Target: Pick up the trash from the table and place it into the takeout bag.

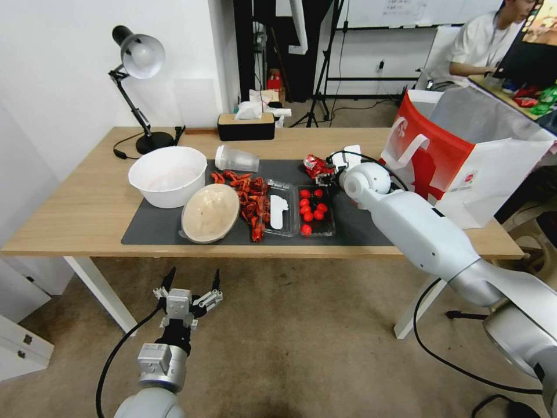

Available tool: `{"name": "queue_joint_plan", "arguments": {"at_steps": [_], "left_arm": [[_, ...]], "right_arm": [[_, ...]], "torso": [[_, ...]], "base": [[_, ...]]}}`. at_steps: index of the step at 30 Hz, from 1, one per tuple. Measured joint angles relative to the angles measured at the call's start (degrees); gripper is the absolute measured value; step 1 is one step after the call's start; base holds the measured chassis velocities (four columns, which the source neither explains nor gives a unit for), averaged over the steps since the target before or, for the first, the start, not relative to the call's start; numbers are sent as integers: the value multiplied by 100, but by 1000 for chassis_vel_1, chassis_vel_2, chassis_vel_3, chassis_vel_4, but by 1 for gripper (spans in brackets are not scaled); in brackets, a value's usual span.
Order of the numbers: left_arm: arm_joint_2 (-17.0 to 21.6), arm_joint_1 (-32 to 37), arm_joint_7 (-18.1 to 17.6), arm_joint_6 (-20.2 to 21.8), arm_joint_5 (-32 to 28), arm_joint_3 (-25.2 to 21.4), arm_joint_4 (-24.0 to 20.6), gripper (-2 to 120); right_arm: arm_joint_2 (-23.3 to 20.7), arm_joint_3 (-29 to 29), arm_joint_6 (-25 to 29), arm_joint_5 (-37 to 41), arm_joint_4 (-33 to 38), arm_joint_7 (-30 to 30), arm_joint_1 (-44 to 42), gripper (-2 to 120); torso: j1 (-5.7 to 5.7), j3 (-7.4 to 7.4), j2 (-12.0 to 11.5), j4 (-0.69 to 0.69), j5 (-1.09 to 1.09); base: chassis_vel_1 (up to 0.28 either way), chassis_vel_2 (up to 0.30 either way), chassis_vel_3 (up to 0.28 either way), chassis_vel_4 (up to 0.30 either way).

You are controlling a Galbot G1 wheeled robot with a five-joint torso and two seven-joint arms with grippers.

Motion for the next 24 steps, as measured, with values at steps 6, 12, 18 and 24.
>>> {"name": "queue_joint_plan", "arguments": {"at_steps": [6,12,18,24], "left_arm": [[-2,-24,-2,3,-2,0,0,100],[-6,-28,-4,6,-2,-5,0,100],[-2,-15,-7,7,-3,-34,-20,100],[-7,1,-8,8,-1,-36,-32,100]], "right_arm": [[-143,164,116,-6,505,128,-117,66],[-335,328,325,-23,988,223,-250,66],[-608,515,361,-15,1628,319,-405,66],[-1013,749,361,103,2476,423,-657,66]], "torso": [[0,0,-1,-1,0],[0,0,-1,0,0],[0,0,-1,-1,0],[0,-1,0,0,0]], "base": [[0,0,0,0],[0,0,0,0],[0,0,0,0],[0,0,0,0]]}}
